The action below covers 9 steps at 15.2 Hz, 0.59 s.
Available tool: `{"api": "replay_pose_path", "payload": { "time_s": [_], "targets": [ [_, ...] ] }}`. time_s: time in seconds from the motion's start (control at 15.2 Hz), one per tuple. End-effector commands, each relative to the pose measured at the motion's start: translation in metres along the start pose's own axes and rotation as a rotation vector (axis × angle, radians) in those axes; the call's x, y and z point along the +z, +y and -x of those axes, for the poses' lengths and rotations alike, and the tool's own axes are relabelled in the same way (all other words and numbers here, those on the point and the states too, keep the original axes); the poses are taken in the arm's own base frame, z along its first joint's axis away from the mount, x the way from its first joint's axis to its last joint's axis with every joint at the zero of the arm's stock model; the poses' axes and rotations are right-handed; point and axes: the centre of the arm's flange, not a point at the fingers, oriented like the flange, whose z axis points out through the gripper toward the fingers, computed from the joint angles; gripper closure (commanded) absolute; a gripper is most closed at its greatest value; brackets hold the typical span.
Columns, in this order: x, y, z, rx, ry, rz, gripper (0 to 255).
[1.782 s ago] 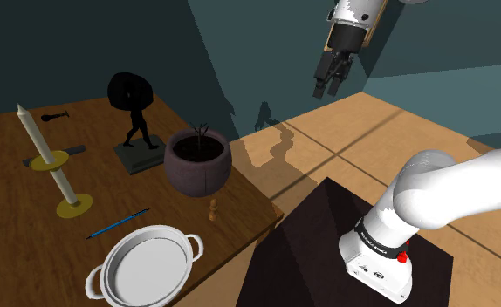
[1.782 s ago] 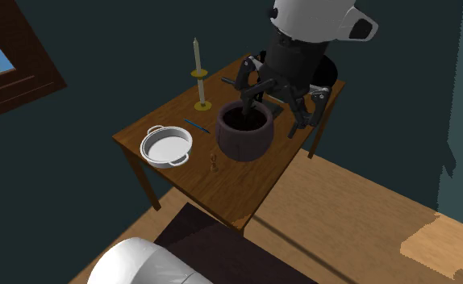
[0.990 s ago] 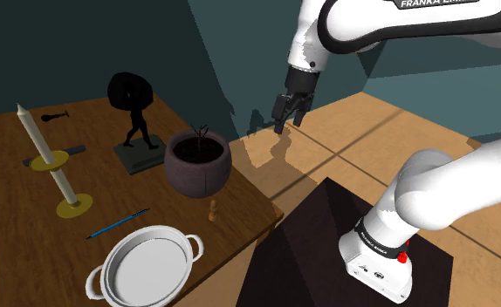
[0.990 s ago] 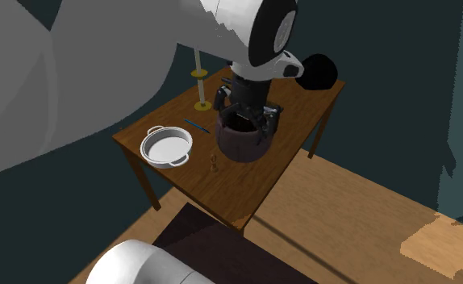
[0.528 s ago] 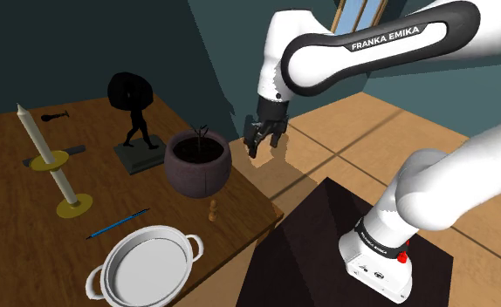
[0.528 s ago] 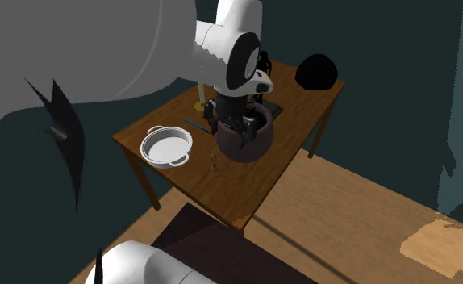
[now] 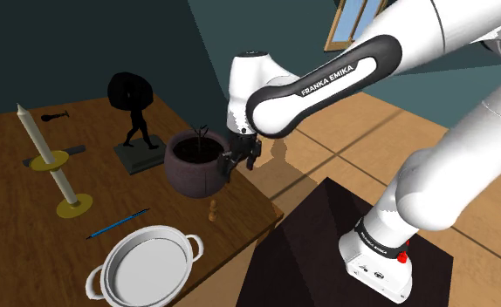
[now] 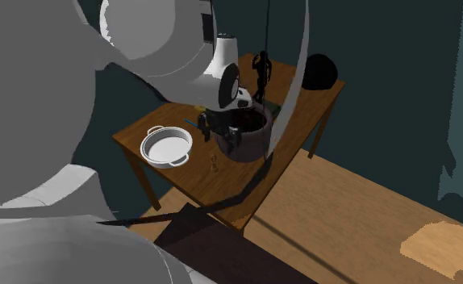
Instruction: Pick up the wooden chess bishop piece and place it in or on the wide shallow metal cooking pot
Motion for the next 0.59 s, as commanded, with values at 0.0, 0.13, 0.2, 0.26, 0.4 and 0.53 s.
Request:
{"api": "replay_pose_path", "payload": {
  "time_s": [0.0,0.13,0.2,0.26,0.4,0.53],
  "targets": [
    [0.021,-0.015,-0.01,0.005,0.001,0.008,0],
    [0.043,-0.03,-0.019,0.009,0.0,0.018,0],
    [0.053,-0.038,-0.023,0.011,0.0,0.023,0],
    [0.064,-0.045,-0.027,0.013,0.0,0.028,0],
    [0.085,-0.059,-0.036,0.017,0.0,0.038,0],
    [0.098,-0.064,-0.039,0.018,-0.001,0.041,0]
  ]
}}
